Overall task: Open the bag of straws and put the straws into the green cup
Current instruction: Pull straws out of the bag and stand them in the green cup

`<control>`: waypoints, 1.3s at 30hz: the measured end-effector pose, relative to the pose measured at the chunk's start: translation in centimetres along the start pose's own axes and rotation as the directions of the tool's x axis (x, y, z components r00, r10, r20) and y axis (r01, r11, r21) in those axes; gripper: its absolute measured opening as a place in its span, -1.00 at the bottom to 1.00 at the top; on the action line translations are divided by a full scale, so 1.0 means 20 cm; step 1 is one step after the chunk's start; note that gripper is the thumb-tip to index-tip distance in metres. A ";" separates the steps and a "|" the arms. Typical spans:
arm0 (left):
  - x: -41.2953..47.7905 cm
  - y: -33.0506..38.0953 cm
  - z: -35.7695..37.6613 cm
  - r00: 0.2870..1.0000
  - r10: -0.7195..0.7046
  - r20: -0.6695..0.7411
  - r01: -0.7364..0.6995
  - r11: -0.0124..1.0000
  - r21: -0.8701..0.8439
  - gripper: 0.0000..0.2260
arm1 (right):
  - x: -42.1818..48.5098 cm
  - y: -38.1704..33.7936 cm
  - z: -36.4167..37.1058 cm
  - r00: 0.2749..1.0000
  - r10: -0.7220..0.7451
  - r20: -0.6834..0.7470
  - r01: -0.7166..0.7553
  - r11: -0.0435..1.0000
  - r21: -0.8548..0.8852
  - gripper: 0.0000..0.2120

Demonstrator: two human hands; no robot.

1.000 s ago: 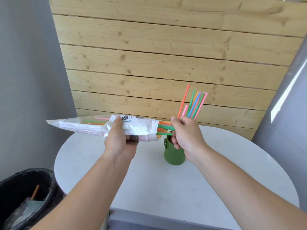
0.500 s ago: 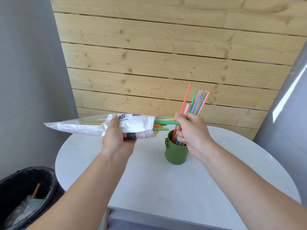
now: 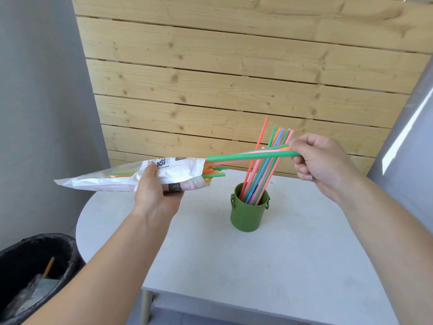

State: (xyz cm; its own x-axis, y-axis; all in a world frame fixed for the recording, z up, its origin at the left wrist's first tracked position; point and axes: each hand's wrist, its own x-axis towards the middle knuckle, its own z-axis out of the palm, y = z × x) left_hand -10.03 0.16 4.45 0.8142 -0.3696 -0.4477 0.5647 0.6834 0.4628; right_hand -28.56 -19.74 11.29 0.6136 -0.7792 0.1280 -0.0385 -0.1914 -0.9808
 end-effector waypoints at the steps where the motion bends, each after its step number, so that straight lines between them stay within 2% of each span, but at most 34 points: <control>1: 0.00 0.00 0.00 1.000 0.002 0.002 -0.002 1.000 0.001 -0.70 | 0.00 -0.01 -0.03 1.000 0.002 -0.008 -0.002 1.000 -0.002 -0.80; 13: 0.00 -0.05 0.00 1.000 -0.012 0.003 0.011 0.999 0.031 -0.69 | -0.06 -0.01 -0.37 0.994 0.013 -0.107 -0.014 1.000 -0.009 -0.82; 21: -0.01 -0.07 0.00 1.000 -0.004 0.005 0.003 0.999 0.044 -0.68 | -0.09 0.01 -0.53 0.984 0.059 -0.167 -0.077 0.992 -0.103 -0.82; 26: -0.03 -0.08 0.01 1.000 -0.001 0.015 0.000 0.999 0.046 -0.69 | -0.10 0.04 -0.58 0.980 0.091 -0.175 -0.119 0.980 -0.157 -0.86; 35: -0.04 -0.09 0.01 1.000 -0.005 0.028 0.004 0.998 0.058 -0.70 | -0.09 0.03 -0.56 0.974 0.089 -0.207 -0.141 0.958 -0.250 -0.83; 39: -0.04 -0.08 0.00 0.999 0.000 0.036 -0.002 0.998 0.057 -0.71 | -0.09 0.01 -0.55 0.981 0.083 -0.173 -0.136 0.937 -0.322 -0.82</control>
State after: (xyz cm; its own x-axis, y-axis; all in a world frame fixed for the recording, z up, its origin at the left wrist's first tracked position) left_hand -11.58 -0.74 4.11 0.8184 -0.3922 -0.4199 0.5699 0.6473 0.5061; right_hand -38.30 -25.01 12.44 0.4624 -0.8839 0.0700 -0.3732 -0.2656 -0.8889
